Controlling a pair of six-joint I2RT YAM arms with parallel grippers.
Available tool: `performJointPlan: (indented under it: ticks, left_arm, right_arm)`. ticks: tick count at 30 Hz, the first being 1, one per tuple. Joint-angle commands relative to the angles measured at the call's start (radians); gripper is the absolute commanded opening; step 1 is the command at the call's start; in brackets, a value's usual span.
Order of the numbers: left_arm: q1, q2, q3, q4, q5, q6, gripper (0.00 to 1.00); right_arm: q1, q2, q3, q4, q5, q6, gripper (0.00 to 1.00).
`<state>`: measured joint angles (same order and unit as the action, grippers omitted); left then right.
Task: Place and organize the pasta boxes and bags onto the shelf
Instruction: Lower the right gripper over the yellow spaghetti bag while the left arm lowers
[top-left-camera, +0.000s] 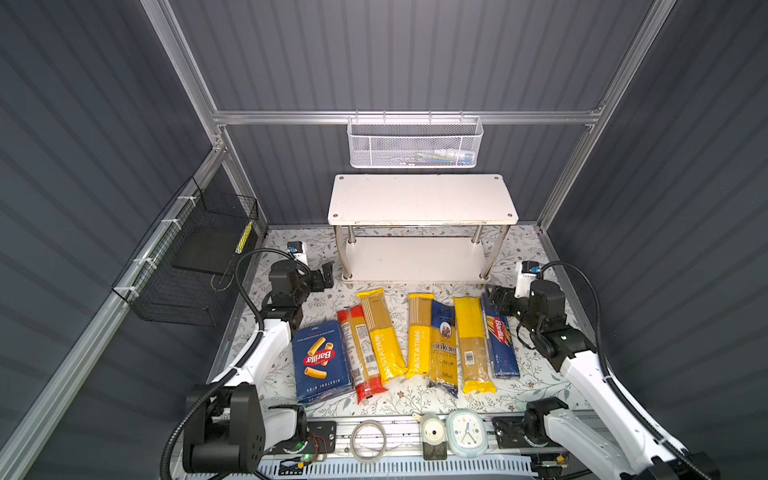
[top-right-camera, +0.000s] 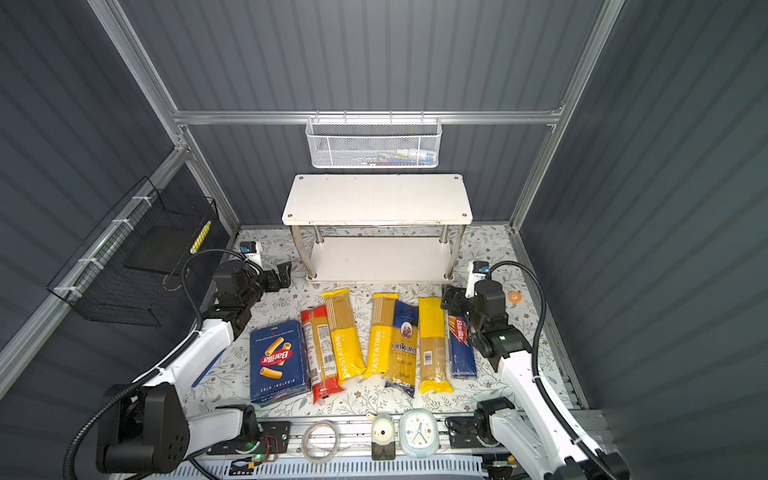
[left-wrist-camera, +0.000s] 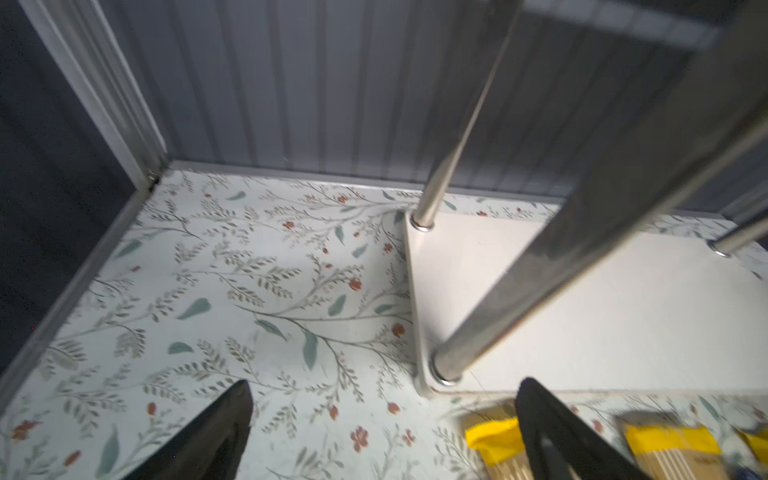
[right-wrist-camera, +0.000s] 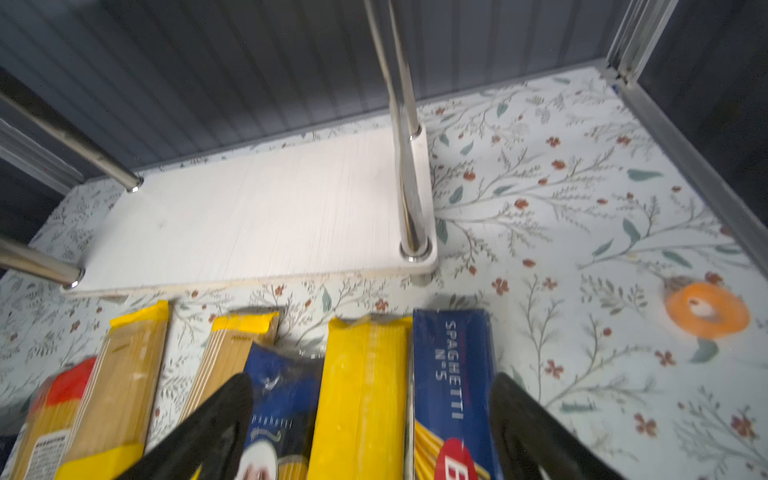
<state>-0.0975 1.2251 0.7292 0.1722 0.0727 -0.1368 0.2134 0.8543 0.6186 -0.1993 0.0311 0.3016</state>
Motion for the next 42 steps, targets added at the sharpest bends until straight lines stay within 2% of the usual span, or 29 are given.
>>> performJointPlan:
  ticks: [1, 6, 11, 17, 24, 32, 42]
  left_arm:
    - [-0.069, -0.052, -0.031, -0.119, 0.036, -0.046, 0.99]
    - [-0.120, -0.105, -0.081, -0.129, 0.070, -0.072, 1.00]
    - [-0.126, -0.153, -0.189, -0.012, 0.086, -0.032, 1.00]
    - [-0.128, -0.133, -0.274, 0.115, 0.123, 0.028, 0.99]
    - [-0.128, -0.178, -0.361, 0.205, 0.077, 0.045, 1.00]
    - [-0.128, -0.325, -0.445, 0.222, -0.001, 0.025, 0.99]
    - [-0.128, -0.262, -0.407, 0.206, -0.012, 0.020, 1.00]
  right_arm:
    - [0.055, -0.033, 0.020, -0.253, 0.056, 0.091, 0.86]
    - [0.130, -0.025, 0.025, -0.393, 0.059, 0.150, 0.83]
    - [0.227, 0.027, 0.046, -0.478, 0.113, 0.199, 0.81]
    - [0.317, 0.122, 0.045, -0.441, 0.156, 0.227, 0.82]
    - [0.344, 0.219, 0.022, -0.359, 0.149, 0.250, 0.85]
    - [0.344, 0.258, 0.005, -0.332, 0.123, 0.261, 0.87]
    - [0.346, 0.312, -0.011, -0.322, 0.115, 0.282, 0.85]
